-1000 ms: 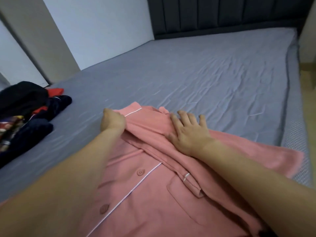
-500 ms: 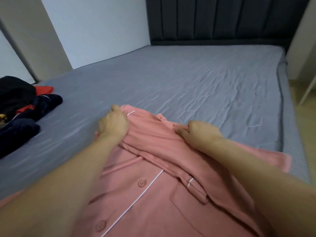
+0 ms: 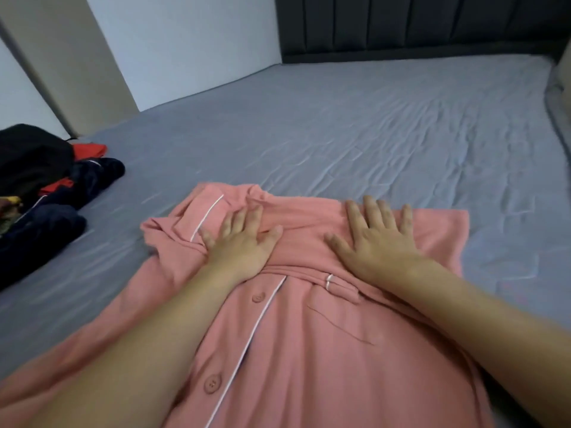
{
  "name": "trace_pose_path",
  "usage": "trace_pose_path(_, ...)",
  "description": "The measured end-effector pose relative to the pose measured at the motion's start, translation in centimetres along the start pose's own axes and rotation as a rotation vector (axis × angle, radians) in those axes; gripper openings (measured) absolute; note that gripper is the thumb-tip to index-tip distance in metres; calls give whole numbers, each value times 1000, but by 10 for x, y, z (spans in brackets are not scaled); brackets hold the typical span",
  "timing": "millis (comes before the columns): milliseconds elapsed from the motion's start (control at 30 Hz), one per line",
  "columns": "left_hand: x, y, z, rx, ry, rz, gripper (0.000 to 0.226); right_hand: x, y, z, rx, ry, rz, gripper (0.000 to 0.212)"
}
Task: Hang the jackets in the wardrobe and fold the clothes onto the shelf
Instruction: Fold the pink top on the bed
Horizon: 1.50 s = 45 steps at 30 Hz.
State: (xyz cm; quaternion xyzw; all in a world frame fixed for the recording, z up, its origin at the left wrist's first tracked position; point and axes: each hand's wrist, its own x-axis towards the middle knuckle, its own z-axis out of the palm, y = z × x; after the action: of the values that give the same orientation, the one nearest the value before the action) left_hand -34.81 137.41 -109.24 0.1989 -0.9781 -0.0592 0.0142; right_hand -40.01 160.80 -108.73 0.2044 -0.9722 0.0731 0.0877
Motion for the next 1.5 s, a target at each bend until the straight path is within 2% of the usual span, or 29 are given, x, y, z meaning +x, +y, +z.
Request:
trace_pose_path(100, 2, -1, -2, 17, 26, -59, 79, -15, 0, 5, 72, 12, 4, 85)
trace_pose_path(200, -12, -1, -11, 85, -87, -34, 83, -32, -2, -1, 88, -20, -5, 86)
trace_pose_path(333, -57, -43, -17, 136, -193, -67, 96, -77, 8, -5, 69, -121, -22, 82)
trace_pose_path(467, -102, -79, -30, 147, -236, -132, 85, -125, 0, -23, -47, -205, 43, 81)
trace_pose_path(533, -127, -91, -33, 118, -216, -105, 76, -152, -23, -29, -13, -252, 72, 78)
trace_pose_path(700, -186, -130, -38, 73, -197, -102, 71, -203, -109, -45, 92, -344, -102, 71)
trace_pose_path(767, -208, -162, -43, 129, -111, -162, 74, -225, -135, -50, 35, -299, -103, 68)
trace_pose_path(833, -229, -196, -50, 161, 14, -209, 67, -244, -155, -58, -54, -221, -149, 61)
trace_pose_path(933, -243, -227, -63, -97, 9, -223, 43, -260, -188, -80, -116, -161, -259, 43)
trace_pose_path(1033, -250, -257, -89, -164, 30, -338, 41, -280, -231, -104, -100, -328, -253, 34)
trace_pose_path(1100, -260, -275, -98, -80, -7, -432, 42, -296, -253, -115, -178, -557, -276, 37)
trace_pose_path(1167, -273, -275, -100, 13, -75, -435, 43, -307, -265, -126, -240, -828, -232, 44)
trace_pose_path(1233, -280, -260, -106, 46, -15, -410, 42, -311, -274, -135, -225, -1041, -122, 55)
trace_pose_path(1267, -279, -252, -111, -7, 21, -396, 41, -311, -277, -137, -233, -1092, -111, 61)
trace_pose_path(1333, -271, -248, -123, -298, 103, -431, 41, -311, -285, -139, -315, -1086, -159, 61)
trace_pose_path(1433, -263, -284, -138, -904, 99, -592, 42, -312, -292, -137, -455, -976, -301, 30)
trace_pose_path(1467, -266, -299, -136, -905, 81, -647, 44, -312, -291, -138, -508, -916, -341, 24)
trace_pose_path(1500, -274, -311, -134, -728, 99, -685, 47, -310, -289, -139, -558, -867, -380, 18)
